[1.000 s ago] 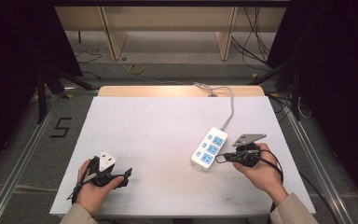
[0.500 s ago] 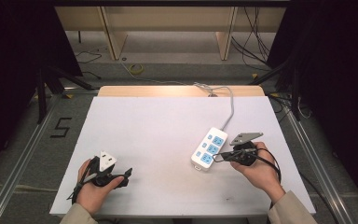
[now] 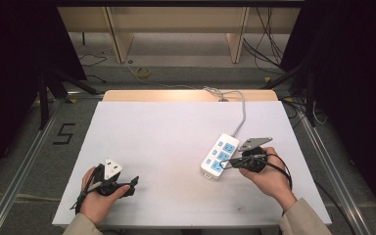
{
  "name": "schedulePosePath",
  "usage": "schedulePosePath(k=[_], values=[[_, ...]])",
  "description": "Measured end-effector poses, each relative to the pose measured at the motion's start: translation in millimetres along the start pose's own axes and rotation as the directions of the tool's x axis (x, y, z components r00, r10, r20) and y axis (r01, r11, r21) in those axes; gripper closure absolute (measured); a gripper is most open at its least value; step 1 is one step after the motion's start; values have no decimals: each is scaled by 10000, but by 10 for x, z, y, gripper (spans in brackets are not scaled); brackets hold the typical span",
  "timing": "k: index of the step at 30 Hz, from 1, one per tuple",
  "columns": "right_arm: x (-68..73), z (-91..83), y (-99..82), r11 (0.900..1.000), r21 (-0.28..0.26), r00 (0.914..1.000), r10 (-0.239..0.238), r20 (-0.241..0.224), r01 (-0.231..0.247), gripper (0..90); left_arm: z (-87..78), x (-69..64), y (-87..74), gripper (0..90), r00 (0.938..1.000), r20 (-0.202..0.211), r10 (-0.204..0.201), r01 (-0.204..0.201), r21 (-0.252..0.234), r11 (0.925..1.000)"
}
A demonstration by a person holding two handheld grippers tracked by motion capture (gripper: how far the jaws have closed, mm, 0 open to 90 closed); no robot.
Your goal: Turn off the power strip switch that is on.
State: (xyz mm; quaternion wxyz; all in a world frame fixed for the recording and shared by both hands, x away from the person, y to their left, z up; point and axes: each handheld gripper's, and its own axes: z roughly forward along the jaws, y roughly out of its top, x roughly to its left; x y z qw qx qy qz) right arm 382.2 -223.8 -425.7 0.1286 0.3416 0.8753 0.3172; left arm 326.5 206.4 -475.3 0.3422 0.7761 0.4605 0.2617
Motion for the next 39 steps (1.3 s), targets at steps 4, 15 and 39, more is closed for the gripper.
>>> schedulePosePath(k=[4,15,39], values=[[1,6,22,10000,-16,10000,-41,-16,41,900,1,-1,0,134,10000,-1,-6,6,-30,10000],[8,22,76,10000,7,9999,-91,-49,91,900,1,-4,0,134,10000,5,13,-13,-12,10000],[47,95,167,9998,86,9997,-186,-127,188,900,2,-8,3,135,10000,19,82,-82,-3,10000]])
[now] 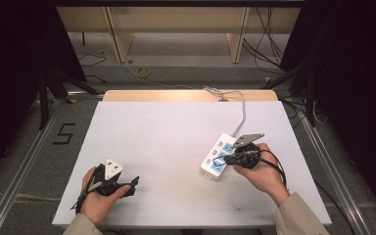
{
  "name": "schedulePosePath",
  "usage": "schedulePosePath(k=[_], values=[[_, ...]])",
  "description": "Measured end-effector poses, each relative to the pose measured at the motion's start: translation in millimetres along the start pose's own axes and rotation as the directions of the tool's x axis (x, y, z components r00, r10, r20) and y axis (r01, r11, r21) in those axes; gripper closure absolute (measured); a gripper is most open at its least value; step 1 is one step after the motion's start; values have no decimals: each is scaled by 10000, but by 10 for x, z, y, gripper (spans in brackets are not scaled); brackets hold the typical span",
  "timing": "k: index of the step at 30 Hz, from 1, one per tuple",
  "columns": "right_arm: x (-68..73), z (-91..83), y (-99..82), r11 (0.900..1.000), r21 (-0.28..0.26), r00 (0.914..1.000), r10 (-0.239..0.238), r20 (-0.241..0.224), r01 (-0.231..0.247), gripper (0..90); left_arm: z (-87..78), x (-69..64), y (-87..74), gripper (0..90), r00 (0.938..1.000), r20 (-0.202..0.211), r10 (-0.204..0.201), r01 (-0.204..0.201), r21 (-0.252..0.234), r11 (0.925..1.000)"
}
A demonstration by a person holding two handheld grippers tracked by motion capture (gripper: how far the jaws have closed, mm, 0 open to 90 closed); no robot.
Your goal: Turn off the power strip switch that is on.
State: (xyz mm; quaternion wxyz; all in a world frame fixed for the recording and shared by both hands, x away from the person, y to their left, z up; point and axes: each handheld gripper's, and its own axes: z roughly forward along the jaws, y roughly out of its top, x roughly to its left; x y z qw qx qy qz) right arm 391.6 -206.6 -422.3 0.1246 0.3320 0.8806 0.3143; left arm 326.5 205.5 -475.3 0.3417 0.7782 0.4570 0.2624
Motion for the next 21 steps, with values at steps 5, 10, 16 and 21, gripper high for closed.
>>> schedulePosePath(k=[5,10,16,21], values=[[4,13,18,10000,6,10000,-20,-24,20,900,0,0,0,135,10000,0,1,-1,-3,10000],[1,24,31,10000,0,10000,-24,-47,24,900,1,-3,1,135,10000,-3,-1,1,-2,10000],[13,40,59,10000,32,10000,-76,-60,76,900,0,-3,1,135,10000,-6,-4,4,-3,10000],[18,49,84,9999,53,9999,-90,-73,91,900,0,-2,1,135,10000,-5,-4,4,-3,10000]])
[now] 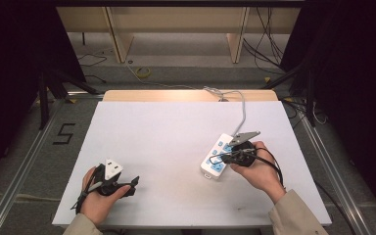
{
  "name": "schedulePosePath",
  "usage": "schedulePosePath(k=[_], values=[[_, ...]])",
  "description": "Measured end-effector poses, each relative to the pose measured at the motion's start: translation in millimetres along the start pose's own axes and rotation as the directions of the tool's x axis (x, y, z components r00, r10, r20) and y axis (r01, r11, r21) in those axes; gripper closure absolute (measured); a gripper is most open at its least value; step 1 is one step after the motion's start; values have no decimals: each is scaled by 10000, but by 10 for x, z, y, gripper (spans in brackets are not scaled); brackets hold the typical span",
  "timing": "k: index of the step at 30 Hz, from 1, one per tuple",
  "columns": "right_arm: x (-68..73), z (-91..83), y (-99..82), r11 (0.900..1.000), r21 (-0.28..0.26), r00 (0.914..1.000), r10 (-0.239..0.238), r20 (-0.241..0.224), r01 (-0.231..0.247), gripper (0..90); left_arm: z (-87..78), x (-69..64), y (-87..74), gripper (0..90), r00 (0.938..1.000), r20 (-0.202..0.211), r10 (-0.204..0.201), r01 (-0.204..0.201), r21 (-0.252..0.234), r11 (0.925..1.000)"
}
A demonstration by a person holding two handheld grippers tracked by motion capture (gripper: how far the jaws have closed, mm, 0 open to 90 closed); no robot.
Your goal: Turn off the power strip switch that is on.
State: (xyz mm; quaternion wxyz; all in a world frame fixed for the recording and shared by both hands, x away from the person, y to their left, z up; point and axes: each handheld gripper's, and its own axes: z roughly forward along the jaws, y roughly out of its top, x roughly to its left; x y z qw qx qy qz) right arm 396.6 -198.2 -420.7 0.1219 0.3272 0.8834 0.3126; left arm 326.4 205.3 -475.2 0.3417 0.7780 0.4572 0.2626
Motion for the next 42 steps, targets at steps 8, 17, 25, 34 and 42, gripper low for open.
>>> schedulePosePath(k=[8,17,25,34,42], values=[[10,19,33,10000,28,10000,2,-32,-2,900,0,0,-1,136,10000,-9,-9,9,-7,10000],[12,60,67,9999,95,9999,-90,-87,91,900,0,-2,0,135,10000,-1,-5,5,-8,10000],[6,81,111,9997,209,9998,-155,-84,157,900,2,-4,0,136,10000,-3,-14,14,-7,10000],[4,128,150,9992,363,9998,-155,-140,160,900,1,-4,0,136,10000,3,-12,12,-1,10000],[8,174,188,9987,441,9995,-257,-207,266,900,2,-3,1,137,10000,2,2,-2,-1,10000]])
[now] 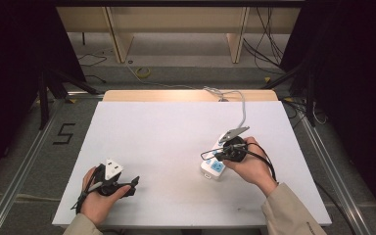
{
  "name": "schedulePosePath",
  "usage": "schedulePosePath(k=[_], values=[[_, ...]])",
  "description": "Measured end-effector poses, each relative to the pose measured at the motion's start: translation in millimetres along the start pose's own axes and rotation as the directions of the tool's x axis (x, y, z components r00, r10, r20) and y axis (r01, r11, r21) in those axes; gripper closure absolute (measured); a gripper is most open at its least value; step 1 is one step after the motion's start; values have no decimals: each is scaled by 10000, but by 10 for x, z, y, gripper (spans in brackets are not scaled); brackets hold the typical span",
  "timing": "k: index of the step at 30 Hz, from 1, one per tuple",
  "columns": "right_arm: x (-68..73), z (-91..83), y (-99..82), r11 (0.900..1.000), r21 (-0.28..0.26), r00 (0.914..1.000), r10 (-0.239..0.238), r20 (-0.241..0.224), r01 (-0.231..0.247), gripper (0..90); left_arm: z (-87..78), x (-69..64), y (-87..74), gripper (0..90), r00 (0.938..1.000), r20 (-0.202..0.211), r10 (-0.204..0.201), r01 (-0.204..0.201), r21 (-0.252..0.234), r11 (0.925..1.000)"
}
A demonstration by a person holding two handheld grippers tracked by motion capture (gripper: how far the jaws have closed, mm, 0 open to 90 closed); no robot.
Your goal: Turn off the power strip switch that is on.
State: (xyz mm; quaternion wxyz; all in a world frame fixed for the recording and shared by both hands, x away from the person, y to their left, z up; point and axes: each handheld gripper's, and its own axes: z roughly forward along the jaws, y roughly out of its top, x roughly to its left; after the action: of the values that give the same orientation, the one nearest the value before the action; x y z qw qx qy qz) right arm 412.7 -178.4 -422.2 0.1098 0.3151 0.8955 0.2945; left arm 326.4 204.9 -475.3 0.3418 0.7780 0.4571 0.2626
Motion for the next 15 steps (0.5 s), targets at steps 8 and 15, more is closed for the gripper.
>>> schedulePosePath(k=[8,15], values=[[12,35,51,9999,98,9999,-96,-42,97,900,-1,1,0,137,10000,0,3,-3,2,10000],[25,50,93,9997,176,9998,-143,-100,145,900,4,-7,2,137,10000,-6,-4,4,-12,10000]])
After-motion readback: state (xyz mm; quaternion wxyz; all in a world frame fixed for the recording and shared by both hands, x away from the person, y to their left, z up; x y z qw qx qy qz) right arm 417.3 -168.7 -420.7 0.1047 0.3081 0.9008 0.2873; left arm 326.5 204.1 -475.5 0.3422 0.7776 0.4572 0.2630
